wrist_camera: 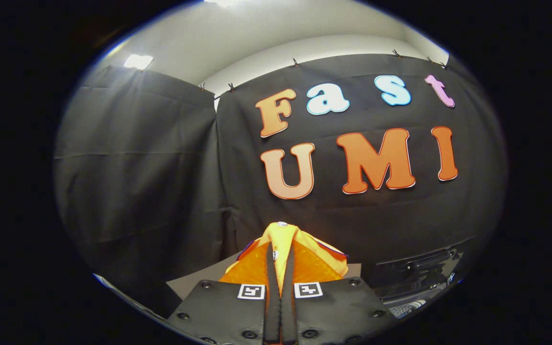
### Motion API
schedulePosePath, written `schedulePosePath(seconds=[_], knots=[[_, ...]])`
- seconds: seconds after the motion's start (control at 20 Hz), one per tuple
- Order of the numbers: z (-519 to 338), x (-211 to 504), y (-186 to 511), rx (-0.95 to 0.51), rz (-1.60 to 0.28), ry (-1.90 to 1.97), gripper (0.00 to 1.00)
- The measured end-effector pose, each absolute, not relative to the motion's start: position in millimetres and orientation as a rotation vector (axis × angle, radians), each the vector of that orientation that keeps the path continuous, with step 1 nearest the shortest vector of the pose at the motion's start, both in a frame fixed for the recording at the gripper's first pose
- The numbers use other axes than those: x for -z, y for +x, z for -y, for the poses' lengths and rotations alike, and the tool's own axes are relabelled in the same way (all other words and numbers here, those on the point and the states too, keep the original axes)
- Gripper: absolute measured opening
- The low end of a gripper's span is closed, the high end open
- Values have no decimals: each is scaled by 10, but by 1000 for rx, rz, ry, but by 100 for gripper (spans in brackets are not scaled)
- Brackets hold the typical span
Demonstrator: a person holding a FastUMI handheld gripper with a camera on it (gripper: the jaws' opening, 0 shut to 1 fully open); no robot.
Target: Put the clothes into the washing machine and then close the washing machine lid.
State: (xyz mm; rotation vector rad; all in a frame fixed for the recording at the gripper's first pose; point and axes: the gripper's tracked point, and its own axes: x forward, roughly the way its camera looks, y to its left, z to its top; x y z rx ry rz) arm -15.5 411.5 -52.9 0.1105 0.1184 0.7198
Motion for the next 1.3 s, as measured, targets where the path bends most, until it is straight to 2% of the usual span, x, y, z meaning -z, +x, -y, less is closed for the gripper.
schedulePosePath(seconds=[0.35, 0.75, 1.05, 1.3], knots=[[-3255, 439, 189, -615, -90, 118, 9], [-2317, 655, 537, -518, -103, 118, 9], [-1679, 1164, 808, -475, -163, 102, 9], [-1292, 1890, 1007, -456, -279, 94, 9]])
